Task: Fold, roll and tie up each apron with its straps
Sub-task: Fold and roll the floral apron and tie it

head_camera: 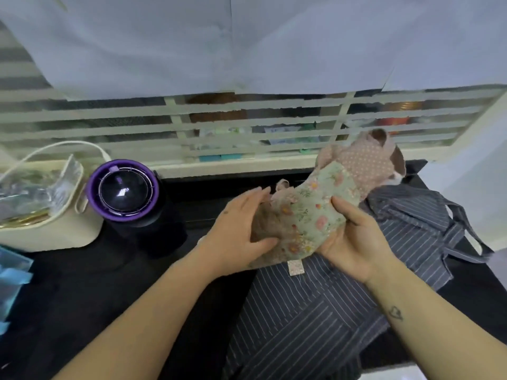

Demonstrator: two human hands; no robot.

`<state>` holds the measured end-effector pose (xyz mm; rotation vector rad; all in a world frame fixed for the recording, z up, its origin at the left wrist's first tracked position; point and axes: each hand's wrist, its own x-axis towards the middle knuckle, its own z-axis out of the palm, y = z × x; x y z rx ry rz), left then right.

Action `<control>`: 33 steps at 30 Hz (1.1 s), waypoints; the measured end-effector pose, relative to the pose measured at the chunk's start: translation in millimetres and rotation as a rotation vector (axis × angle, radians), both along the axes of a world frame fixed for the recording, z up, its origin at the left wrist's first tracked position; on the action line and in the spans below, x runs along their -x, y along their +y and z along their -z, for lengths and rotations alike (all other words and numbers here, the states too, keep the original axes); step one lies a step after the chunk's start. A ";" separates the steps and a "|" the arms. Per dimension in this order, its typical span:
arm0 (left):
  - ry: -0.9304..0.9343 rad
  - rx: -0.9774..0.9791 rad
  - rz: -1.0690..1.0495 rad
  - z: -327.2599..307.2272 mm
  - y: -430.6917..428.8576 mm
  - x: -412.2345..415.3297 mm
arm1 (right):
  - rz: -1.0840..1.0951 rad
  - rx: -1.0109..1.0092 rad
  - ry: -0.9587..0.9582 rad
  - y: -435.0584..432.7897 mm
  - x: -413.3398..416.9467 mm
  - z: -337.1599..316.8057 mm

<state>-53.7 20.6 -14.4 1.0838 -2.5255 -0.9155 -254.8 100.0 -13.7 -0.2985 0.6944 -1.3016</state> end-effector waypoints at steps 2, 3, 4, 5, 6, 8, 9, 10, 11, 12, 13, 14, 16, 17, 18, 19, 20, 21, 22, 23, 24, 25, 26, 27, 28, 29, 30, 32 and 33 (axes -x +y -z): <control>-0.137 0.184 0.088 -28.8 -15.9 4.0 | -0.073 0.068 0.045 -10.8 4.5 -22.8; -0.174 0.252 0.126 -41.8 -22.5 7.3 | -0.112 0.103 0.065 -16.0 6.7 -35.0; -0.188 0.290 0.159 -53.0 -27.0 11.6 | -0.150 0.139 0.089 -20.8 9.3 -45.6; -0.189 0.289 0.185 -62.3 -31.2 16.3 | -0.181 0.171 0.108 -26.7 12.5 -55.4; -0.177 0.272 0.210 -70.7 -33.6 20.2 | -0.202 0.203 0.118 -33.0 15.6 -64.8; -0.126 0.208 0.230 -86.3 -36.2 24.9 | -0.234 0.272 0.138 -41.2 17.0 -86.4; -0.087 0.188 0.228 -92.7 -38.0 26.7 | -0.243 0.309 0.164 -44.6 16.4 -96.9; -0.043 0.199 0.217 -96.7 -41.2 28.2 | -0.241 0.346 0.211 -47.9 15.4 -106.2; -0.003 0.257 0.199 -99.4 -45.9 29.5 | -0.238 0.383 0.255 -49.9 14.4 -114.1; 0.027 0.349 0.175 -101.3 -50.3 30.1 | -0.232 0.422 0.278 -51.6 14.0 -120.0; 0.041 0.454 0.154 -99.7 -55.0 30.3 | -0.218 0.455 0.294 -52.8 13.7 -124.3; 0.038 0.576 0.141 -94.6 -57.5 29.5 | -0.212 0.479 0.315 -53.6 13.8 -126.3; 0.009 0.823 0.142 -72.4 -56.6 24.8 | -0.250 0.482 0.367 -51.1 14.1 -120.6; -0.005 0.922 0.158 -52.5 -52.6 19.9 | -0.288 0.449 0.398 -48.5 12.5 -110.9; -0.035 0.988 0.189 -27.8 -46.0 13.8 | -0.330 0.388 0.438 -44.0 11.3 -94.6; -0.082 1.021 0.223 -2.7 -36.6 7.6 | -0.388 0.319 0.482 -37.4 9.7 -77.3; -0.140 0.990 0.262 19.8 -23.1 0.8 | -0.462 0.245 0.519 -29.5 7.7 -57.1; -0.184 0.925 0.306 41.3 -6.7 -6.5 | -0.550 0.172 0.548 -20.0 3.8 -37.1; -0.204 0.862 0.354 56.7 10.4 -12.2 | -0.631 0.115 0.579 -10.8 1.6 -18.7; -0.218 0.796 0.390 69.3 27.1 -17.3 | -0.697 0.054 0.606 -1.2 -1.8 -3.2; -0.237 0.740 0.410 81.6 42.6 -22.6 | -0.744 -0.010 0.618 8.2 -4.3 12.6; -0.269 0.691 0.436 92.7 54.5 -26.6 | -0.764 -0.071 0.625 16.7 -5.8 24.9; -0.316 0.633 0.446 103.5 65.5 -32.2 | -0.774 -0.125 0.609 24.5 -6.7 39.2; -0.367 0.581 0.440 108.9 71.8 -36.6 | -0.770 -0.162 0.585 30.2 -7.2 48.3; -0.399 0.520 0.428 112.2 76.1 -40.2 | -0.760 -0.187 0.555 33.4 -6.6 56.6; -0.419 0.438 0.395 111.8 78.7 -41.9 | -0.745 -0.208 0.527 34.7 -7.3 61.1; -0.440 0.332 0.371 110.2 80.7 -41.6 | -0.723 -0.225 0.497 33.9 -6.1 65.6; -0.503 0.208 0.316 109.6 82.8 -40.9 | -0.677 -0.248 0.451 30.8 -5.1 68.0; -0.544 0.132 0.284 104.5 84.1 -39.5 | -0.655 -0.251 0.436 29.9 -5.5 68.2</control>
